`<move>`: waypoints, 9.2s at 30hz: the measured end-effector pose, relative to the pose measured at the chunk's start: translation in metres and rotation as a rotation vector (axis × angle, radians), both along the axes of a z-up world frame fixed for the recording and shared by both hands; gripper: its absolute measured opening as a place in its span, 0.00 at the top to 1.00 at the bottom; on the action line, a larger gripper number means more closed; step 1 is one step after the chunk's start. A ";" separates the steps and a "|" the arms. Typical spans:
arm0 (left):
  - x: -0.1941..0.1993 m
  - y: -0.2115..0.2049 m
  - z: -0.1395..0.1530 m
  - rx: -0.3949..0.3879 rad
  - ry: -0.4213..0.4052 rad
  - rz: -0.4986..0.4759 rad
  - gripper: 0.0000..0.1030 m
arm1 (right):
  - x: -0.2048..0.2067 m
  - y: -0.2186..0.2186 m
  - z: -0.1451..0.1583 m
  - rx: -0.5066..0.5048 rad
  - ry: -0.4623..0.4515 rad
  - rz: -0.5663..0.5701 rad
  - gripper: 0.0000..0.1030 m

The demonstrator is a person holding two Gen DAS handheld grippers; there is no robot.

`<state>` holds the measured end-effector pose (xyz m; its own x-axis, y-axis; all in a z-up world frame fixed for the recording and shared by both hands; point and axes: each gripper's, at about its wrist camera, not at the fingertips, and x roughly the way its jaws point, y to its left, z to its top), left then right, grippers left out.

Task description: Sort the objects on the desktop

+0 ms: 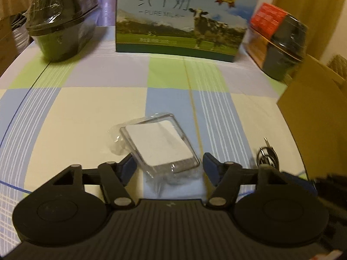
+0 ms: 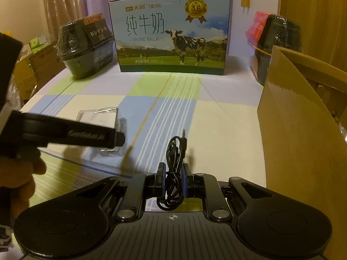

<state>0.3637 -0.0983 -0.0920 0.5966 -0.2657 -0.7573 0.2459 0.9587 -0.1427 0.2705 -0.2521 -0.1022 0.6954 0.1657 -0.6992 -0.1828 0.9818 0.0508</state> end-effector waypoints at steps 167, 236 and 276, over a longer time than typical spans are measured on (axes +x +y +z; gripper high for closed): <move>-0.248 -0.181 0.161 -0.071 -0.193 -0.403 0.70 | -0.203 -0.204 0.160 0.042 -0.251 -0.239 0.88; -0.252 -0.138 0.140 -0.030 -0.151 -0.270 0.01 | -0.223 -0.218 0.133 0.108 -0.156 -0.301 0.10; -0.354 -0.136 0.165 -0.007 -0.088 -0.198 0.01 | -0.330 -0.212 0.176 0.082 -0.114 -0.326 0.02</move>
<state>0.0097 -0.2343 0.0732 0.5959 -0.3892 -0.7025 0.4409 0.8897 -0.1190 -0.0598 -0.4643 0.0739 0.7938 -0.0260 -0.6076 0.1308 0.9830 0.1288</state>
